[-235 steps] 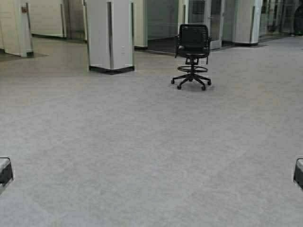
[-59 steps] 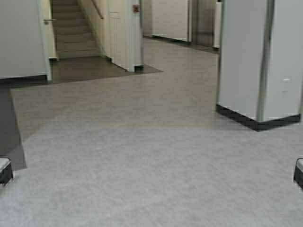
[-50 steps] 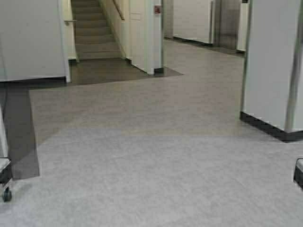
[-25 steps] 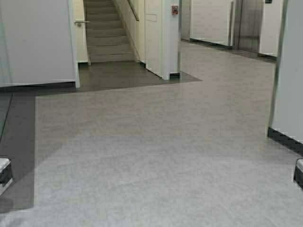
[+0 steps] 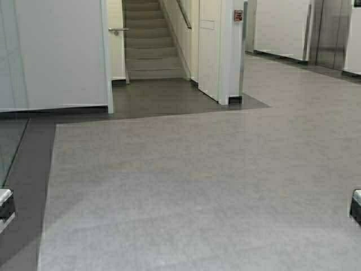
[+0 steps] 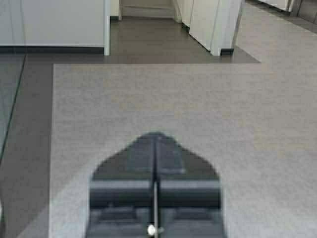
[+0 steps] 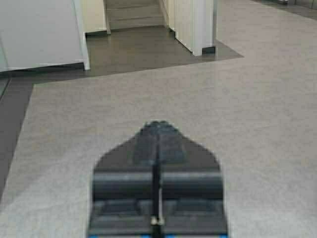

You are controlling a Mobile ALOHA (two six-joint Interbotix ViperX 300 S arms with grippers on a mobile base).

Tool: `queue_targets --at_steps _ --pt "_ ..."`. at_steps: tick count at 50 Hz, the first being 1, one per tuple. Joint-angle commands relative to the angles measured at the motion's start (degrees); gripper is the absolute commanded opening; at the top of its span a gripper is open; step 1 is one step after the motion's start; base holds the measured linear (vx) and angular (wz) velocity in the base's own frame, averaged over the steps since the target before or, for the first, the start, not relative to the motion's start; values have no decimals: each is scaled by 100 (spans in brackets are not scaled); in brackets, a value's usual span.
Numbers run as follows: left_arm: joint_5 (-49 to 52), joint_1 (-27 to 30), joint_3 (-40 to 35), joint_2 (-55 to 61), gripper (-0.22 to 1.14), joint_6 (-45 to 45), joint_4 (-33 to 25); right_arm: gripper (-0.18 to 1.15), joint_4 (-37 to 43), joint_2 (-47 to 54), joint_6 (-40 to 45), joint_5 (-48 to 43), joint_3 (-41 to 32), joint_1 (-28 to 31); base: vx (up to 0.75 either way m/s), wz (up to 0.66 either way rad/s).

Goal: Navigate to elevator, push the call button, then enter the elevator

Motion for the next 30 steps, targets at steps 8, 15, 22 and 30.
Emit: queue_targets --at_steps 8,15,22,30 --pt "-79 0 -149 -176 2 -97 62 5 0 18 -26 -9 -35 9 78 -15" --pt "-88 0 -114 -149 2 -70 79 5 0 9 -9 -18 26 9 81 -14" --pt "-97 0 -149 -176 2 -97 114 5 0 0 26 -97 9 9 79 -6" --pt "-97 0 -105 -193 2 -105 105 5 0 0 35 -193 -44 0 78 -2"
